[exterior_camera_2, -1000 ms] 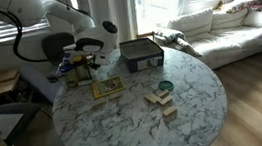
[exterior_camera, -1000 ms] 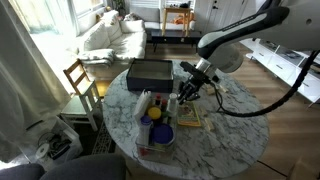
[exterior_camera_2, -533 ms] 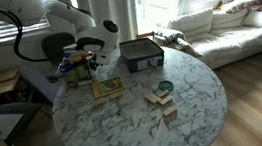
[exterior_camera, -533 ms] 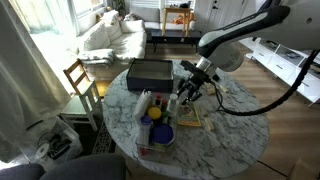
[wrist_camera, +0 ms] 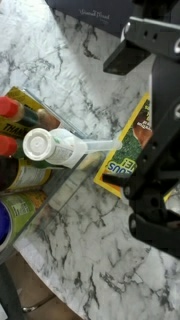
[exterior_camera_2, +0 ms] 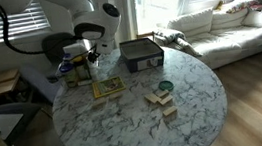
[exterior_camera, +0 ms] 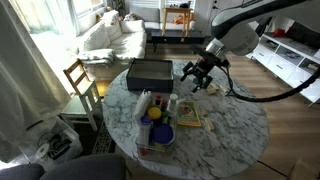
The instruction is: Put the medicine bottle into the cup the put the cup into the box
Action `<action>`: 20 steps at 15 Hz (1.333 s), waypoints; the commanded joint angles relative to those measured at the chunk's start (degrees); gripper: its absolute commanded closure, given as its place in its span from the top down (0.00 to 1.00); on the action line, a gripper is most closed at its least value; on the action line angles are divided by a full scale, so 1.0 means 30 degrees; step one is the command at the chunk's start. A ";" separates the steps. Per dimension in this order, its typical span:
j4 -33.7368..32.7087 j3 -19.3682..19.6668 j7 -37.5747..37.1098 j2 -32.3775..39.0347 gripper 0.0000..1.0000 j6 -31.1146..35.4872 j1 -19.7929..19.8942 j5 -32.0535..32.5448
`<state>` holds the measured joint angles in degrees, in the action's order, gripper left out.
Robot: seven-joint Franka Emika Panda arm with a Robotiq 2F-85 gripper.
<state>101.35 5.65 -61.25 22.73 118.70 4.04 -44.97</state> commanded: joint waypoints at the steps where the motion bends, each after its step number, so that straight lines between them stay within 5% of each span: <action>1: 0.0891 0.0405 0.0178 -0.2226 1.00 -0.1412 0.0147 0.1909; 9: 0.1852 0.0205 0.5002 -0.5972 1.00 -0.2441 0.0266 0.5614; 15: 0.3752 -0.0021 1.0534 -0.8494 1.00 -0.1111 0.0152 0.6091; 16: 0.2079 0.0056 0.8944 -0.7130 1.00 -0.2075 0.0239 0.5821; 20: 0.2902 -0.0009 1.0181 -0.8038 1.00 -0.1783 0.0240 0.5817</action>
<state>110.23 5.89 -30.68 -1.42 113.55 4.43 -27.55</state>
